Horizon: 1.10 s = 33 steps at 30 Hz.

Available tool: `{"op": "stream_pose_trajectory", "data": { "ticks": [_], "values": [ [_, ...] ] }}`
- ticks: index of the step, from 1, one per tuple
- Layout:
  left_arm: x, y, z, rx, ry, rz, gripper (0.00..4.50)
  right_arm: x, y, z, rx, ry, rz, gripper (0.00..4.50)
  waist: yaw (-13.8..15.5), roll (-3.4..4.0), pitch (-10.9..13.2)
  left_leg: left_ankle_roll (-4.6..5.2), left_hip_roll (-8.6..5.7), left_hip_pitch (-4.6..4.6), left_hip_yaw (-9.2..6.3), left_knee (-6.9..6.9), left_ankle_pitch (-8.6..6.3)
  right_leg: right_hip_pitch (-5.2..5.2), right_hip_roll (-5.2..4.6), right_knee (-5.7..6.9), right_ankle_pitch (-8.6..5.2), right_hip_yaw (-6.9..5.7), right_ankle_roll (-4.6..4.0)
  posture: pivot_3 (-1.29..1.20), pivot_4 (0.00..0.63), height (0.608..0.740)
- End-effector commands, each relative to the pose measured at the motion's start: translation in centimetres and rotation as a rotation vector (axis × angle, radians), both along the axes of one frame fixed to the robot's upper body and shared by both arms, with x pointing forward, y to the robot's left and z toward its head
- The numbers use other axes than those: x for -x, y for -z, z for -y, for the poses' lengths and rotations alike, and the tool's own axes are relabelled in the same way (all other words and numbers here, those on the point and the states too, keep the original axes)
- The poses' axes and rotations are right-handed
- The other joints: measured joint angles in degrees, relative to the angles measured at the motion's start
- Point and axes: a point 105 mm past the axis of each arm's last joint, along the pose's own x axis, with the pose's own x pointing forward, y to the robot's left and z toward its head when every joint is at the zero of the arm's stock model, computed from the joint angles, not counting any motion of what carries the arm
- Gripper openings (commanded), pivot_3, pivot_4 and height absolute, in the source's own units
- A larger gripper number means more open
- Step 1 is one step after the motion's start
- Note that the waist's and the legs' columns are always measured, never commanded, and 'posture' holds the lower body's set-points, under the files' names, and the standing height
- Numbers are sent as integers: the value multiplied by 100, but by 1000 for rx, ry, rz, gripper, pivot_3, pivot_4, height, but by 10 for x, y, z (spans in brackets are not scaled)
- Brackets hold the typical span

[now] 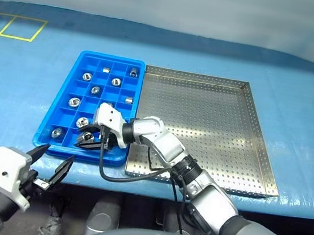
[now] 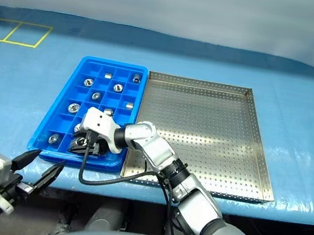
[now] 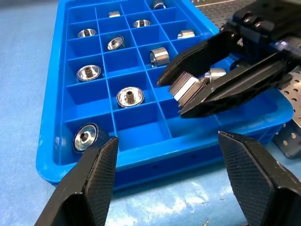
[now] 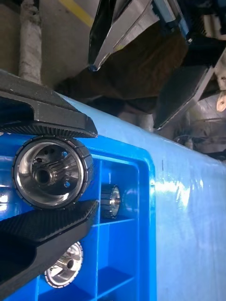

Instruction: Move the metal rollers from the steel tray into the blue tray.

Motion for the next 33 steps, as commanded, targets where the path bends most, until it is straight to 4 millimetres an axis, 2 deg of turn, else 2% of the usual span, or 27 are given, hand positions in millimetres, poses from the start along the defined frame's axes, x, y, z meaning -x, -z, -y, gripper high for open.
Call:
{"op": "stream_pose_trajectory", "data": {
  "ticks": [1,2,8,10,15,18,21,24,25,27,28,31,33],
  "values": [
    [-2,-8,7,-19,30,29,3683,-3,-7,-6,-23,0,27,1710,-1,0,0,-1,0,0,-1,-3,1,0,0,0,-1,0,-2,274,150,740],
    [-3,-8,7,-20,31,29,3683,-4,-5,-6,-17,3,29,1710,2,0,0,-3,0,0,-3,-7,2,-1,1,0,-2,-1,-3,274,150,740],
    [-8,-9,9,-24,44,32,3683,-10,-7,-3,-54,29,80,3650,-18,1,0,-14,-1,2,-11,-22,8,-3,7,-1,-6,-3,-11,250,150,740],
    [-10,-9,9,-25,51,33,3683,-11,-12,-1,-77,33,96,3650,-36,1,0,-17,-1,3,-11,-24,10,-4,8,-1,-6,-3,-11,238,150,740],
    [-23,-12,19,-4,112,65,3683,-23,-54,17,-220,130,143,3650,-50,1,1,-21,-2,1,-24,-22,13,0,7,1,-5,-9,-14,181,150,740],
    [-45,-16,33,21,190,120,3683,-46,-77,61,-272,303,257,3650,-52,9,4,-22,-5,6,-28,-22,14,7,5,-1,4,-10,-25,125,150,740],
    [-63,-21,39,23,213,173,3683,-69,-84,102,-264,498,340,3650,-83,-7,-7,-24,-11,5,-36,-20,16,12,6,0,12,-10,-36,79,150,740],
    [-88,-27,53,61,269,261,3683,-94,-78,178,-189,804,380,3650,-165,-1,-13,-27,-16,5,-32,-20,18,12,4,0,15,-3,-37,14,150,740],
    [-92,-28,57,65,285,274,3683,-96,-76,192,-170,853,384,3650,-188,0,-13,-27,-26,2,-31,-19,18,10,3,2,15,-3,-37,2,150,740],
    [-105,-24,70,77,335,283,3683,-91,-55,232,-54,932,355,3650,-262,4,-14,-41,-25,0,-21,-22,26,6,7,-1,16,3,-37,-74,150,740],
    [-111,-22,75,78,353,283,3683,-85,-45,244,2,942,338,3650,-308,8,-16,-40,-25,0,-21,-24,26,5,7,-2,16,3,-35,-92,150,740],
    [-127,-13,89,41,401,277,3683,-63,-24,270,91,942,276,3650,-488,11,-17,-3,-20,-2,-15,-28,3,4,7,-5,26,3,-13,-167,150,740],
    [-134,-11,93,32,415,280,3683,-56,-20,281,113,978,263,3650,-661,15,-17,6,-14,-2,-5,-29,-2,0,10,-4,30,10,-6,-188,150,740]
  ]
}}
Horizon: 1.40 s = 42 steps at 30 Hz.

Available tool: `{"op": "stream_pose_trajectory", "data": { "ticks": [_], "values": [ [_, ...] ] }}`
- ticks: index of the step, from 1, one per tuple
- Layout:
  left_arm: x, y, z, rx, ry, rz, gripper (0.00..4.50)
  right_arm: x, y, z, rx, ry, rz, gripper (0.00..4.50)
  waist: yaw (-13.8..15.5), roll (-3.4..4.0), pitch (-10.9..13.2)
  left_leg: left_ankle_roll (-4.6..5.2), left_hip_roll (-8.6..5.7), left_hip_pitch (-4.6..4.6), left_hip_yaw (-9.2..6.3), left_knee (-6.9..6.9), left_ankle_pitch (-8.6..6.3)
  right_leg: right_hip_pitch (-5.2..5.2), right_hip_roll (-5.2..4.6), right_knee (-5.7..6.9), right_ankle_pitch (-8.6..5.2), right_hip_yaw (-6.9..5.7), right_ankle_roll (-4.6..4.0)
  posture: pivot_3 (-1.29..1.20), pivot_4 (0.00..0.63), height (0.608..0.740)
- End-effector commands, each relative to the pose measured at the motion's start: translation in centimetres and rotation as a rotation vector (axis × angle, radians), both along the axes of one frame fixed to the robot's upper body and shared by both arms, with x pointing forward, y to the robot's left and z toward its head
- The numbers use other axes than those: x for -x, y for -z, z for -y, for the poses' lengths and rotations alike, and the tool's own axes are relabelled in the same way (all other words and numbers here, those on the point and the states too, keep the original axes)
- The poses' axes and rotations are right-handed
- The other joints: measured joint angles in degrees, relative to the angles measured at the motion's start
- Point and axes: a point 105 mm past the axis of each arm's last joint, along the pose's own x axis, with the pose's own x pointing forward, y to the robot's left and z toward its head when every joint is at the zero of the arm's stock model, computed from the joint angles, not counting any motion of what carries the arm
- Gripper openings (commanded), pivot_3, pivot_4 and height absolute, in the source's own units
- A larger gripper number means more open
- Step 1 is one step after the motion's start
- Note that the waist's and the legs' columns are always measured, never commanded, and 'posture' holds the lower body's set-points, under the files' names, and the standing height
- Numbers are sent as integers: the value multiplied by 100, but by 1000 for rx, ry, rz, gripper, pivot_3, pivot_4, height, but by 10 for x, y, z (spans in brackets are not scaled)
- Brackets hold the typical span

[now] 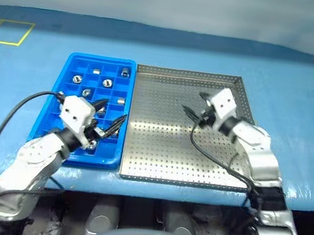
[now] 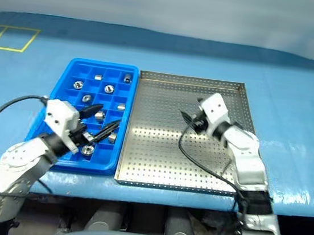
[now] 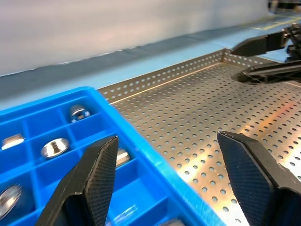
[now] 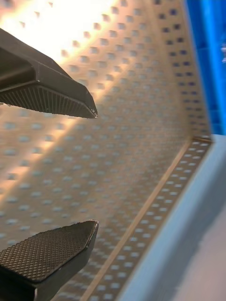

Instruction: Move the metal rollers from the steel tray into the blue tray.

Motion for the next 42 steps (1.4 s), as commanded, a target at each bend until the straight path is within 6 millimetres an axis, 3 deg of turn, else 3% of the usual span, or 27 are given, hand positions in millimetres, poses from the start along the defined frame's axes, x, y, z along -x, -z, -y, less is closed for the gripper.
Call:
{"op": "stream_pose_trajectory", "data": {
  "ticks": [1,7,13,28,42],
  "values": [
    [-9,-1,10,-8,36,45,3683,12,-15,9,-10,23,49,3650,-192,3,1,5,6,1,12,1,-3,-3,0,1,1,8,2,-208,150,740],
    [-14,-2,10,13,40,74,3683,26,-13,18,4,58,53,3650,-500,2,1,7,11,11,25,13,-3,2,3,2,11,34,25,-245,150,740],
    [-18,1,13,5,32,85,3683,21,-18,16,-25,61,77,3650,-614,1,2,13,4,8,32,46,-4,8,4,3,6,53,63,-243,150,740],
    [-17,4,15,28,-12,106,3683,9,-32,-6,-142,60,172,3650,-573,1,2,21,2,2,36,47,-7,3,1,4,31,62,51,-189,150,740],
    [-20,7,11,26,-74,120,3683,2,-32,-24,-257,54,214,3650,-501,0,1,22,2,3,36,47,-7,3,-1,4,32,61,51,-168,150,740]
  ]
}}
